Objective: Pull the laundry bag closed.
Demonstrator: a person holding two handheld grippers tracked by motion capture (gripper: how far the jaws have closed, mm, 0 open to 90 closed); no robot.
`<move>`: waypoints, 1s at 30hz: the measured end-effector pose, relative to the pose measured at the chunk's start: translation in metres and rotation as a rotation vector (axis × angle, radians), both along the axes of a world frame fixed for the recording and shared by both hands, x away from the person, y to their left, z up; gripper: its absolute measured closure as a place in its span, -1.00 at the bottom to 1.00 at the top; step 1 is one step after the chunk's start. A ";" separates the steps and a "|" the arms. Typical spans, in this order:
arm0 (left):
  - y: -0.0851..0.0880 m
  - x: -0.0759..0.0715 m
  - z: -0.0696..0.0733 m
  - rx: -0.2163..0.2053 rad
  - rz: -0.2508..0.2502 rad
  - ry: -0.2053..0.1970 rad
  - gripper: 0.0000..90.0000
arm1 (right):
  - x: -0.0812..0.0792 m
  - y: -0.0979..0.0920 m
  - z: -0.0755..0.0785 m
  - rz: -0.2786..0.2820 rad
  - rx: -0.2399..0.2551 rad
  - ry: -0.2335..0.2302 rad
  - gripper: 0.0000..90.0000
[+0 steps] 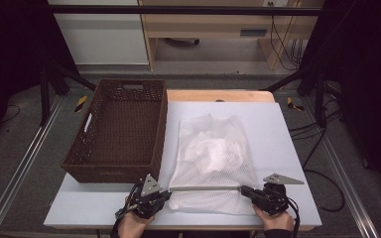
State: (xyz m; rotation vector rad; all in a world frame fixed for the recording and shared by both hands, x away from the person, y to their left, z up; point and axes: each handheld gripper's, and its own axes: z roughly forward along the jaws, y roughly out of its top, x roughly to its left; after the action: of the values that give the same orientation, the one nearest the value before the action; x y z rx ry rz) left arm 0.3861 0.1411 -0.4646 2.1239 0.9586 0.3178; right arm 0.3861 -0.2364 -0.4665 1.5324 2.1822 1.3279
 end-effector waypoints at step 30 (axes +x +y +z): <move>-0.005 -0.001 -0.004 0.013 -0.013 0.015 0.93 | -0.001 -0.030 0.001 -0.102 -0.081 0.023 0.91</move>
State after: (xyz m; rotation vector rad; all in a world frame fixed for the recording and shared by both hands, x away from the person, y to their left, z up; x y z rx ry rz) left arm 0.3850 0.1366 -0.4690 2.1458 0.9534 0.3025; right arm 0.3849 -0.2660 -0.4659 1.6118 2.1127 1.1823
